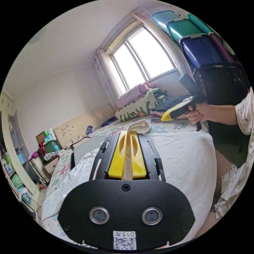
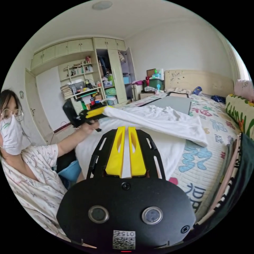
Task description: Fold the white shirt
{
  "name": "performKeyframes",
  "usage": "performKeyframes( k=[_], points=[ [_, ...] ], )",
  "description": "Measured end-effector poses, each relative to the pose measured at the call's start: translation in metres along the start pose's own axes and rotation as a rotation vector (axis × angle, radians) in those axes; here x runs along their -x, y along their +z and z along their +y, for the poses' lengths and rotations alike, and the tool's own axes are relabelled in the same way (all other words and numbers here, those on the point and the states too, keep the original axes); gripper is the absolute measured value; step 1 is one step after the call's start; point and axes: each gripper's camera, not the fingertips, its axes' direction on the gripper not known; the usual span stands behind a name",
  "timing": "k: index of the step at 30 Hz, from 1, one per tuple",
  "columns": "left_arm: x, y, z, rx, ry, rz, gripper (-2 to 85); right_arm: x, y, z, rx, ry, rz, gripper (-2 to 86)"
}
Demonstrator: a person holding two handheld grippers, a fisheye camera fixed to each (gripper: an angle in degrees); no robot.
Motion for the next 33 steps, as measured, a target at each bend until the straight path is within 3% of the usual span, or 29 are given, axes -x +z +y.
performKeyframes(
  k=[4, 11, 18, 24, 28, 33],
  points=[
    [0.011, -0.048, 0.010, 0.034, -0.018, -0.030, 0.4, -0.056, 0.010, -0.008, 0.086, 0.015, 0.270, 7.8],
    [-0.024, -0.122, 0.062, 0.139, 0.006, -0.145, 0.4, -0.126, 0.067, -0.038, 0.251, -0.018, 0.328, 8.6],
    [-0.055, -0.149, 0.102, 0.203, -0.125, -0.260, 0.5, -0.164, 0.150, -0.091, 0.407, -0.150, 0.374, 9.4],
    [-0.082, -0.151, 0.116, 0.237, -0.214, -0.344, 0.5, -0.178, 0.178, -0.121, 0.373, -0.232, 0.432, 8.1],
    [-0.108, -0.141, 0.121, 0.251, -0.255, -0.390, 0.5, -0.202, 0.176, -0.119, 0.272, -0.176, 0.519, 0.4],
    [-0.136, -0.139, 0.108, 0.232, -0.238, -0.432, 0.6, -0.222, 0.169, -0.116, 0.283, -0.163, 0.558, -0.9]
  ],
)
